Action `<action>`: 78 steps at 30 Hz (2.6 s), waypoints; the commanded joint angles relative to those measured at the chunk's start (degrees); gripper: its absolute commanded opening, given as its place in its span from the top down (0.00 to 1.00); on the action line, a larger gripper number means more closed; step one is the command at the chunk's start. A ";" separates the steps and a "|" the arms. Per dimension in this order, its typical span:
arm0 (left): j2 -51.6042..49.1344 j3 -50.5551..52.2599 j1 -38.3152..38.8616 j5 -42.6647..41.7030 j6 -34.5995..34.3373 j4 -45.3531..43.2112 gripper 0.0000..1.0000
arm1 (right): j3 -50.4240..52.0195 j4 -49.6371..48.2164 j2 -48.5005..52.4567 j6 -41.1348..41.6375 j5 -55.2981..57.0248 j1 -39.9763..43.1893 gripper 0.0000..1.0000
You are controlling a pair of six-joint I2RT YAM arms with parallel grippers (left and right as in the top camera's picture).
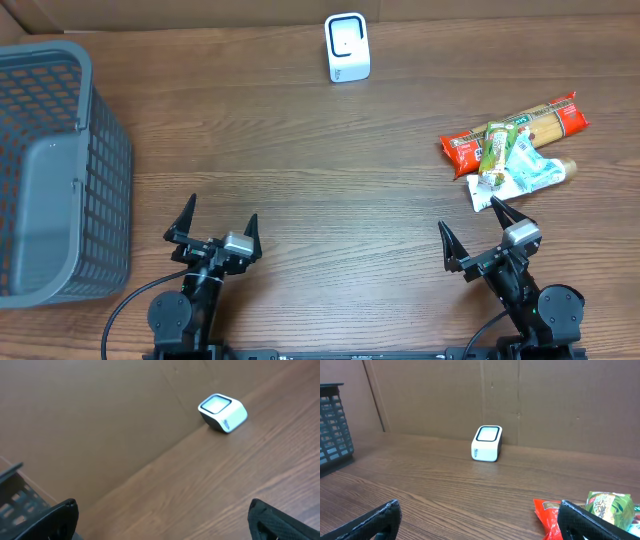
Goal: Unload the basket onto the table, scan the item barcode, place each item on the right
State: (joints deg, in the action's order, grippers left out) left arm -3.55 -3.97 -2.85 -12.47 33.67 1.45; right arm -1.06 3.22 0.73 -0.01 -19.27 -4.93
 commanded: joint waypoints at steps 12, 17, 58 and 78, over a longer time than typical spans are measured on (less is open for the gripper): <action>3.37 3.69 0.24 -0.46 1.07 1.55 0.00 | 0.61 -0.09 -0.57 -0.02 0.09 -0.20 0.00; 3.32 3.69 0.24 -0.48 1.07 1.57 0.00 | 0.61 -0.09 -0.57 -0.02 0.09 -0.20 0.00; 3.30 3.69 0.24 -0.46 1.07 1.57 0.01 | 0.61 -0.09 -0.57 -0.02 0.09 -0.20 0.00; 3.30 3.69 0.24 -0.46 1.07 1.57 0.00 | 0.61 -0.09 -0.57 -0.02 0.09 -0.20 0.00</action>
State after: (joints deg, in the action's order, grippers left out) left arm -0.95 -0.64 -2.85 -12.45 33.67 3.18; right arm -1.06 3.25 0.73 -0.03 -19.27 -4.91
